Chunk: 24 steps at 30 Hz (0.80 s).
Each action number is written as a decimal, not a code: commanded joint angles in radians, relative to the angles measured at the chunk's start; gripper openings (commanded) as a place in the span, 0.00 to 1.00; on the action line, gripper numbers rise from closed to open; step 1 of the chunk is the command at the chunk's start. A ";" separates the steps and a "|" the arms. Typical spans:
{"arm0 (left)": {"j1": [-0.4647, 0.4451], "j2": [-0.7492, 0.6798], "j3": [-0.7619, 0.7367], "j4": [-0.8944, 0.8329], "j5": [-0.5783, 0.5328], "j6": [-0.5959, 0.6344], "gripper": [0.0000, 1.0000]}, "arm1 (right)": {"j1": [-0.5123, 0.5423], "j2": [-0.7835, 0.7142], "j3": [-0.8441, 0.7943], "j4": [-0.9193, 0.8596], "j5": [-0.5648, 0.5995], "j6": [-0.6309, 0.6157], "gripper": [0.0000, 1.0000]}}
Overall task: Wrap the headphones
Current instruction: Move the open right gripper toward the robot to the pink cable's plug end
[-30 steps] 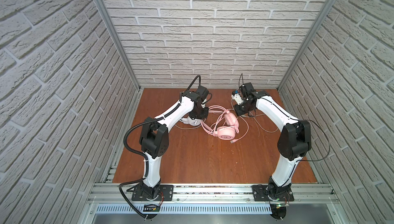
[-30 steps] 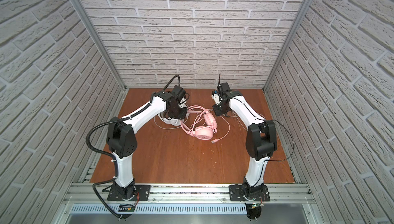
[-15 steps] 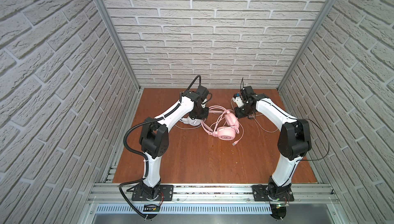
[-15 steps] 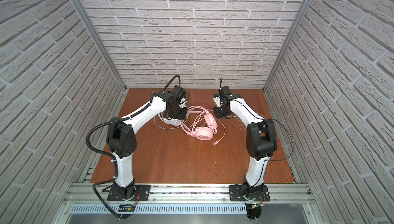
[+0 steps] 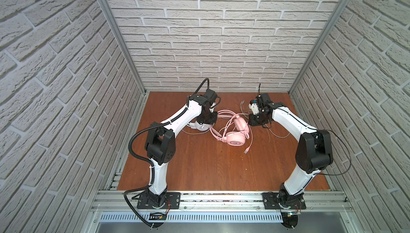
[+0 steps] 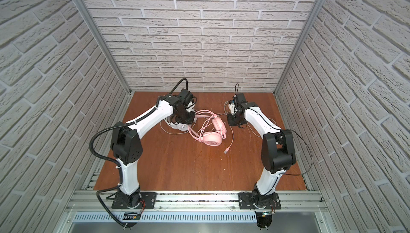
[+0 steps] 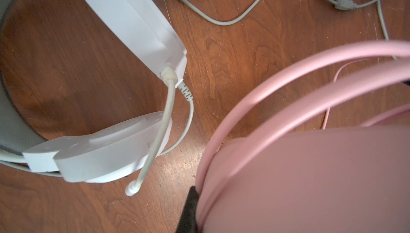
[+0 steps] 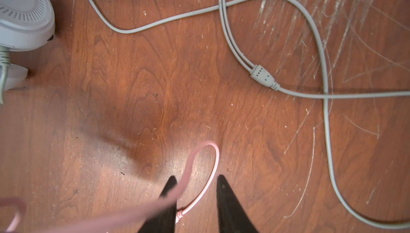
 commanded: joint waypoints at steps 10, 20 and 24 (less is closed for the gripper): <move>0.009 -0.036 0.020 0.023 0.066 -0.012 0.00 | -0.016 -0.236 -0.237 0.077 0.053 0.186 0.49; 0.009 -0.014 0.021 0.035 0.082 -0.021 0.00 | -0.004 -0.364 -0.479 0.167 -0.019 0.377 0.56; 0.009 -0.021 0.006 0.044 0.082 -0.028 0.00 | 0.005 -0.353 -0.500 0.182 -0.026 0.396 0.56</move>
